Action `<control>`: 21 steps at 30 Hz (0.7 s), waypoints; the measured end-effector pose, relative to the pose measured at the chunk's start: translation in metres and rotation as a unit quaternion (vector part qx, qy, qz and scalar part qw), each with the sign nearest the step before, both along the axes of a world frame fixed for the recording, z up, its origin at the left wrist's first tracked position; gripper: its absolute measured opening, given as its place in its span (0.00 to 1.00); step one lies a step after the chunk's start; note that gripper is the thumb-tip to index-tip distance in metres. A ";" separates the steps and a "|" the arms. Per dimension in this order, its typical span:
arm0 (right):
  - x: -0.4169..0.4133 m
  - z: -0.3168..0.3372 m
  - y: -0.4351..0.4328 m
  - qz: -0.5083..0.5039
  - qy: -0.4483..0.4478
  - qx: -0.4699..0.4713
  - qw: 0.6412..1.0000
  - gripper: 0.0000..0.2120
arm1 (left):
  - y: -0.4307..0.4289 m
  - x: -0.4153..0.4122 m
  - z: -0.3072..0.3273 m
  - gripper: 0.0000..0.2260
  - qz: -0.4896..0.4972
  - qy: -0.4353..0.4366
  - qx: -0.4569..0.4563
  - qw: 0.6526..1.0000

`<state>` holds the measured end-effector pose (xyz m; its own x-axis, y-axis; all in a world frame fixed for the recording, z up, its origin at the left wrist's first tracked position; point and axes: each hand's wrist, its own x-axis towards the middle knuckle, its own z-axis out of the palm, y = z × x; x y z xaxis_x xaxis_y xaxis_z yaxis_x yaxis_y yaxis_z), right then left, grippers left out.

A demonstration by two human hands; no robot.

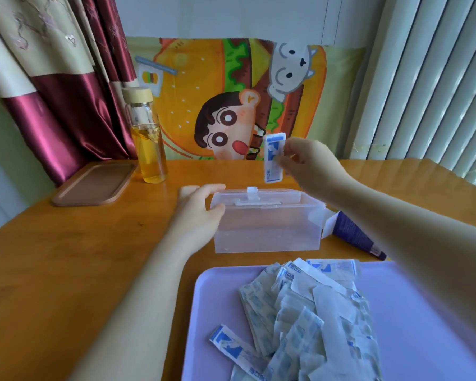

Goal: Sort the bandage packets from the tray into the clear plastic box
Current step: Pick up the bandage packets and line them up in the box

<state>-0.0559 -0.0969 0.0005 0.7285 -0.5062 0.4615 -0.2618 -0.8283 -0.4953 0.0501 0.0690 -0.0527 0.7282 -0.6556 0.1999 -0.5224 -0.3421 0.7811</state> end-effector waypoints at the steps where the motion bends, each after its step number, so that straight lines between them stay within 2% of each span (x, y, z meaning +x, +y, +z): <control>1: 0.006 -0.005 -0.005 -0.003 0.066 -0.068 0.995 0.06 | -0.003 0.003 -0.005 0.15 0.012 0.009 0.000 1.000; 2: 0.013 -0.010 -0.009 -0.004 0.130 -0.124 0.984 0.06 | -0.007 0.005 -0.008 0.15 0.022 0.023 -0.003 0.999; 4: 0.025 -0.023 -0.010 0.001 0.228 -0.170 0.959 0.07 | -0.010 0.011 -0.014 0.15 0.035 0.050 -0.014 0.998; 7: 0.040 -0.031 -0.002 0.004 0.300 -0.142 0.943 0.12 | -0.014 0.013 -0.016 0.15 0.018 0.069 -0.019 0.997; 9: 0.050 -0.030 0.002 0.019 0.318 -0.065 0.946 0.14 | -0.013 0.011 -0.015 0.17 0.005 0.079 0.005 0.997; 11: 0.057 -0.029 0.004 0.034 0.322 0.059 0.944 0.12 | -0.011 0.013 -0.012 0.19 -0.011 0.104 0.030 0.994; 14: 0.066 -0.039 0.009 0.012 0.324 0.255 0.911 0.04 | -0.007 0.016 -0.015 0.21 -0.046 0.140 0.058 0.987; 15: 0.069 -0.044 0.011 0.013 0.333 0.294 0.896 0.02 | -0.007 0.017 -0.017 0.22 -0.057 0.142 0.070 0.986; 17: 0.073 -0.054 0.011 0.013 0.365 0.323 0.873 0.01 | -0.006 0.017 -0.019 0.23 -0.076 0.133 0.090 0.984; 21: 0.079 -0.065 0.009 0.005 0.423 0.304 0.854 0.04 | -0.006 0.018 -0.018 0.26 -0.091 0.113 0.120 0.982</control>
